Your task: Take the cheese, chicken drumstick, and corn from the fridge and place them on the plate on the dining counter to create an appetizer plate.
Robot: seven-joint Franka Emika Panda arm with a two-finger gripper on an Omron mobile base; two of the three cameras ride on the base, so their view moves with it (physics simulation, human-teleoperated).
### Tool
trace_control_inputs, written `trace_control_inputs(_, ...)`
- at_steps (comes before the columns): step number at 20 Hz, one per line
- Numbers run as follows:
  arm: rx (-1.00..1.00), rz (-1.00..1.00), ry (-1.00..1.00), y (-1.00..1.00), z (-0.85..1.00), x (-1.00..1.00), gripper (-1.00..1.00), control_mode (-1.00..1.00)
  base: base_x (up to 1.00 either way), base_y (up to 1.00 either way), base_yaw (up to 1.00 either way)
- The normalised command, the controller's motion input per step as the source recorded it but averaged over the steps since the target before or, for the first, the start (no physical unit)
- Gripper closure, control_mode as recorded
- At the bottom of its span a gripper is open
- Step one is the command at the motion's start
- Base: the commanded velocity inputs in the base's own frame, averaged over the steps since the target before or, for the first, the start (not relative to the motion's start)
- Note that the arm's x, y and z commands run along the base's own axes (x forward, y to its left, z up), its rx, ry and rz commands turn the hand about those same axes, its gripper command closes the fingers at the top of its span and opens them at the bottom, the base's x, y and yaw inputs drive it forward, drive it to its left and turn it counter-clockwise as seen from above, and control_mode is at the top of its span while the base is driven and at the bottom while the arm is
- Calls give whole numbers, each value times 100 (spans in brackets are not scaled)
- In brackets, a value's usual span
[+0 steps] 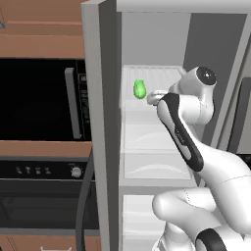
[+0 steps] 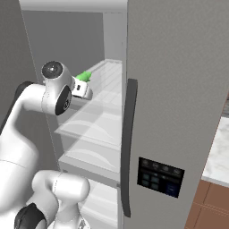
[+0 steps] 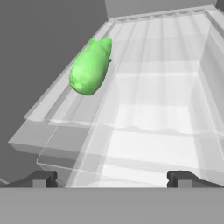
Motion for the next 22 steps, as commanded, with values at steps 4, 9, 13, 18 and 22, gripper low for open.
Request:
trace_control_inputs(4,2,0,0,20,18,51,-100,-100,0,0,0)
trace_control_inputs(9,5,0,0,13,15,50,-100,-100,0,0,0)
trace_control_inputs(13,4,0,0,10,4,44,-100,-100,0,0,0)
trace_control_inputs(18,-6,0,0,23,-2,36,-100,-100,0,0,0)
trace_control_inputs(22,-12,-4,0,27,-4,40,-100,-100,0,0,0)
